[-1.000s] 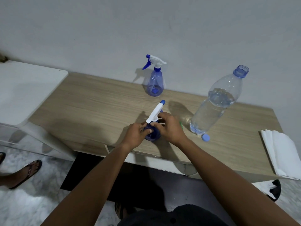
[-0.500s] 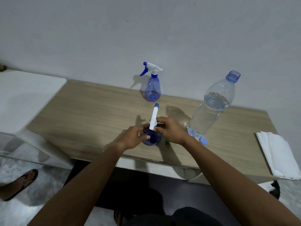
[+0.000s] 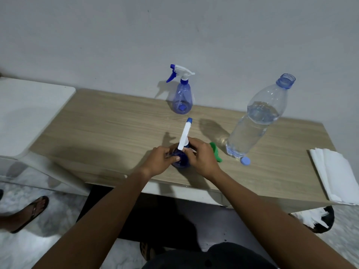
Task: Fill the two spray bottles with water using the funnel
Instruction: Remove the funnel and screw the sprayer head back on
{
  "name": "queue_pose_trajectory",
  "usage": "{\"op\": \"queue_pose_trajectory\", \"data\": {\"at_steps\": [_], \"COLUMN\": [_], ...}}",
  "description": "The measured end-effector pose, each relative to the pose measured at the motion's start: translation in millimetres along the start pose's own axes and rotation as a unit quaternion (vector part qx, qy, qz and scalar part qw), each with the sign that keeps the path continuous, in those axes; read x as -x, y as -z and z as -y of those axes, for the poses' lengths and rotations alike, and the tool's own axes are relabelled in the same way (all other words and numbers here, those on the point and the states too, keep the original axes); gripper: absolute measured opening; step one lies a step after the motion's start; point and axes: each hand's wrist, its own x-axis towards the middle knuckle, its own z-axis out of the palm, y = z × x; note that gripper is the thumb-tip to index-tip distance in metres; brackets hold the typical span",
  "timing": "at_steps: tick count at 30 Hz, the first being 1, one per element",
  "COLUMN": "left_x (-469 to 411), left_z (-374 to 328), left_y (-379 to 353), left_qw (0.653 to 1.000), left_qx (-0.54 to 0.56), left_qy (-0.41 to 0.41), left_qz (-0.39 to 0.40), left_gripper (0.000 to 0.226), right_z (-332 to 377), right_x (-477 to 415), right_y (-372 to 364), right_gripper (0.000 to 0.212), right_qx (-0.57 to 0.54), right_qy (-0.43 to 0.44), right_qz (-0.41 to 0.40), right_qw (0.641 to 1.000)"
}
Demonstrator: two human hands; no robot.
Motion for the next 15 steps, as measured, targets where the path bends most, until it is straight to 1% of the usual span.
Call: {"op": "queue_pose_trajectory", "data": {"at_steps": [2, 4, 7, 9, 11, 15], "left_x": [-0.9, -2.9, -7.9, -11.8, -12.6, -12.1], "left_z": [-0.7, -3.1, -5.0, -4.0, -2.9, -0.1], "left_y": [2.3, 6.6, 12.8, 13.6, 13.2, 13.6], "left_qw": [1.0, 1.0, 0.998, 0.996, 0.994, 0.994], "left_qx": [-0.008, -0.017, -0.022, -0.004, -0.004, 0.003], "left_qy": [0.0, -0.009, -0.02, -0.023, -0.023, -0.024], "left_qz": [0.004, 0.016, 0.057, 0.088, 0.107, 0.111], "left_gripper": [0.014, 0.016, 0.037, 0.044, 0.043, 0.036], "right_z": [2.7, 4.2, 4.6, 6.1, 5.7, 3.6], "right_x": [2.9, 3.8, -1.0, -5.8, -10.5, -16.7], "right_y": [-4.2, -3.4, 6.3, 15.0, 21.9, 27.0], "right_gripper": [0.021, 0.023, 0.023, 0.021, 0.021, 0.022], "right_qx": [0.003, -0.023, -0.101, -0.139, -0.166, -0.182], "right_qy": [-0.01, -0.031, -0.061, -0.066, -0.075, -0.086], "right_qz": [-0.017, -0.01, 0.04, 0.07, 0.101, 0.139], "right_qw": [1.0, 0.999, 0.992, 0.986, 0.978, 0.97]}}
